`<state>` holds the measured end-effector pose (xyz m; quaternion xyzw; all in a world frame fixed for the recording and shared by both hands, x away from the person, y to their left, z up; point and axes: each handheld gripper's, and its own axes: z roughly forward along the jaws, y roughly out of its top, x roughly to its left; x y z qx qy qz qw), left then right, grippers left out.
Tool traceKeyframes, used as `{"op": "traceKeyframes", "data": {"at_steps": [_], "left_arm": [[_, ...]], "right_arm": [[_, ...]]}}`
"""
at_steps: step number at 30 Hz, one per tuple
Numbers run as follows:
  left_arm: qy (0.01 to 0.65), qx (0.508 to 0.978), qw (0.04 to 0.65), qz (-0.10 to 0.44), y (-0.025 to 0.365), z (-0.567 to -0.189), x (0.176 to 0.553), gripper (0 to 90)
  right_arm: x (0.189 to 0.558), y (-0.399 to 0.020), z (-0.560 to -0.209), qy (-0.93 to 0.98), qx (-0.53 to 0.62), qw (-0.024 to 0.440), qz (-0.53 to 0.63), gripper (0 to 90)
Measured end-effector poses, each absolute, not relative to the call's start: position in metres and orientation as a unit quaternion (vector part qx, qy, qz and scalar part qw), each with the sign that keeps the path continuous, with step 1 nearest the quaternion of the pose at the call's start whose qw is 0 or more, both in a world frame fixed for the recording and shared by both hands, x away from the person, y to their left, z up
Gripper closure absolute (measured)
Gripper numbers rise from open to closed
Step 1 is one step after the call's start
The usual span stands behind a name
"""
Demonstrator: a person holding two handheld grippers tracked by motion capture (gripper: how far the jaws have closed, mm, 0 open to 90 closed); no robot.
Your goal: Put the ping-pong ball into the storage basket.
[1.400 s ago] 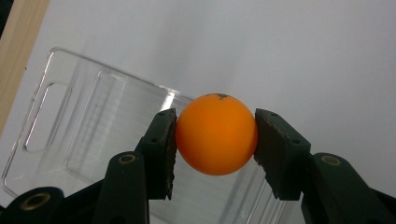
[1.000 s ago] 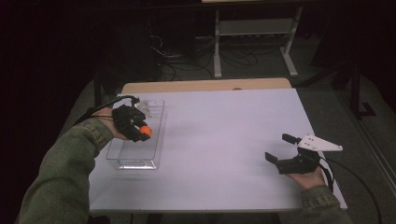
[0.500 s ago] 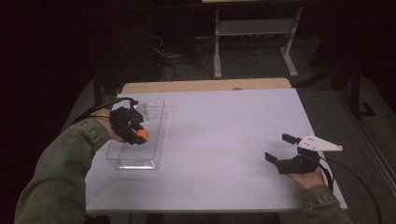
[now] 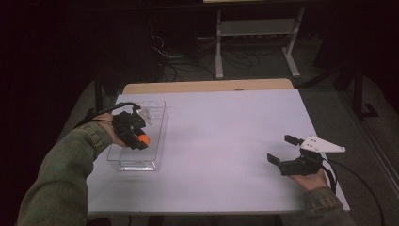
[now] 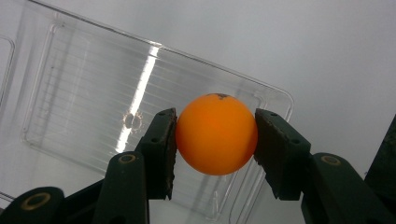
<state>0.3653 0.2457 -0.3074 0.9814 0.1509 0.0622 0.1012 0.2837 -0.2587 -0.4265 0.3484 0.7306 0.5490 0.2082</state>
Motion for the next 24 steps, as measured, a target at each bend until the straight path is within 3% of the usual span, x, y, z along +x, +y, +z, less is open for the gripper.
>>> {"op": "traceKeyframes", "data": {"at_steps": [24], "left_arm": [[0.141, 0.985, 0.090, 0.045, 0.237, -0.327, 0.369, 50.2]], "right_arm": [[0.283, -0.259, -0.426, 0.730, 0.349, 0.208, 0.549, 0.0]]}}
